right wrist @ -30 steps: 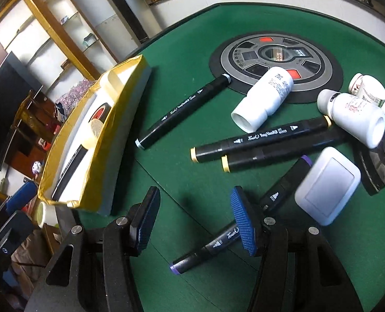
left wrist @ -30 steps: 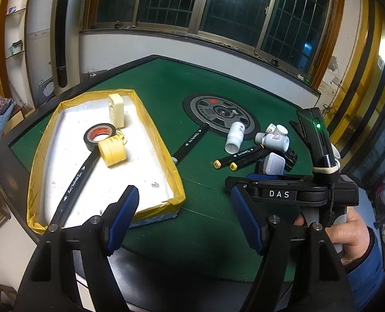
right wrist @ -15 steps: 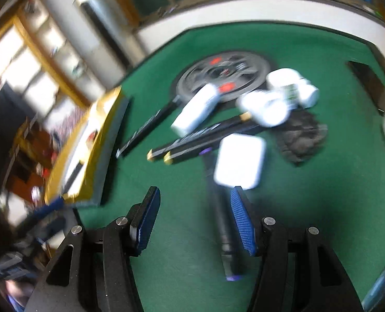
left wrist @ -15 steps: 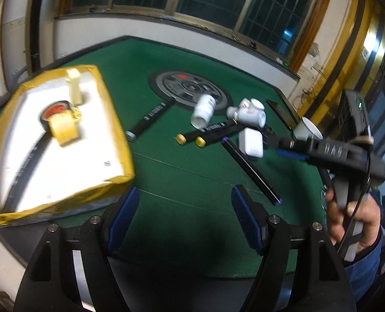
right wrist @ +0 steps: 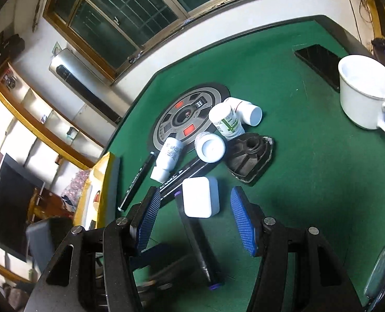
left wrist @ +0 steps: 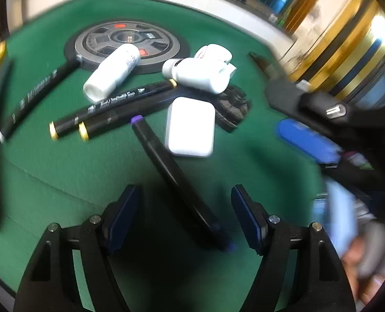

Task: Organize rigid objects
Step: 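Grasp the purple-capped black marker with the left gripper while the right grasps the white square box, then carry the marker and white box over the tray with both grippers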

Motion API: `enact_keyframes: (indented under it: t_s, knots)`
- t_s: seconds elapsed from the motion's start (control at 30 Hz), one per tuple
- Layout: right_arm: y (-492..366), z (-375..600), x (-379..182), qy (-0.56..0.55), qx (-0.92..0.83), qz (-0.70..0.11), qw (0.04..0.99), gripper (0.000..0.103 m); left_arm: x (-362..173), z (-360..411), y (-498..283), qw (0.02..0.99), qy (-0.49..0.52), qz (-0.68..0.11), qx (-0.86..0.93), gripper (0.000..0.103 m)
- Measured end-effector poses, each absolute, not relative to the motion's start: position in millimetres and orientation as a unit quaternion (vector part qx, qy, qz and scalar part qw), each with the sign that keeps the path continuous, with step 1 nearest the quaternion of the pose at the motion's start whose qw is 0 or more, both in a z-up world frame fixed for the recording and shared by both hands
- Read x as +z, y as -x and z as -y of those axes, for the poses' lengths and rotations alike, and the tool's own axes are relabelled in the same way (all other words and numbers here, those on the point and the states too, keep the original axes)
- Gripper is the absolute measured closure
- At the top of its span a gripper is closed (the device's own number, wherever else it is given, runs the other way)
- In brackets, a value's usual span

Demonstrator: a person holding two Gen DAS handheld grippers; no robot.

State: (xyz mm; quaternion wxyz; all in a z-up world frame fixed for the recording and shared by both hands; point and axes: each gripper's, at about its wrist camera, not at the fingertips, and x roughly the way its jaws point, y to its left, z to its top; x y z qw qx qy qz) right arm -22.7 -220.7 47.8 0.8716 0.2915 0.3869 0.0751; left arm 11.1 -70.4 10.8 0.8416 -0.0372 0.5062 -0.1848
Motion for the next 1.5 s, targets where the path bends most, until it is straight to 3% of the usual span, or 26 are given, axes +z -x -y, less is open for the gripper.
enact_keyframes:
  t_s: [0.03,0.07,0.13,0.23,0.43,0.73,0.77,0.8,0.83,1.5]
  knots:
    - [22.7,222.0,48.6,-0.292,0.073,-0.385,0.872,0.052,9.7,77.7,-12.1,0.849,0.009,-0.502,-0.166,0.035]
    - [24.5,223.1,48.5,-0.291,0.073,-0.384,0.873,0.052,10.0,80.6,-10.8,0.858,-0.009,-0.490,-0.156,0.055]
    - [24.4,223.6,48.6,-0.286,0.067,-0.385,0.875,0.052,10.7,74.7,-4.8,0.867,-0.032,-0.473,-0.152,0.078]
    - [20.6,221.0,45.0,-0.279,0.066,-0.398,0.871,0.051,12.9,45.1,3.1,0.863,-0.007,-0.480,-0.159,0.090]
    - [9.0,193.8,32.0,-0.222,0.057,-0.429,0.874,0.051,11.9,-4.5,33.5,0.870,0.003,-0.473,-0.137,0.090]
    - [-29.4,149.9,12.7,-0.117,0.011,-0.460,0.880,0.051,6.3,-1.2,17.0,0.871,-0.013,-0.471,-0.138,0.090]
    - [-30.1,147.9,12.1,-0.111,0.012,-0.459,0.882,0.053,6.4,1.1,13.1,0.870,-0.019,-0.473,-0.137,0.090]
    - [-29.9,146.9,11.3,-0.107,0.014,-0.460,0.881,0.067,6.9,2.4,10.8,0.870,-0.021,-0.474,-0.135,0.090]
    - [-28.5,147.2,11.2,-0.103,0.014,-0.458,0.883,0.066,7.1,1.0,10.6,0.872,-0.013,-0.471,-0.134,0.091]
    - [13.7,152.1,44.1,-0.163,0.111,-0.380,0.904,0.066,39.1,-24.3,53.1,0.883,0.103,-0.423,-0.175,0.091]
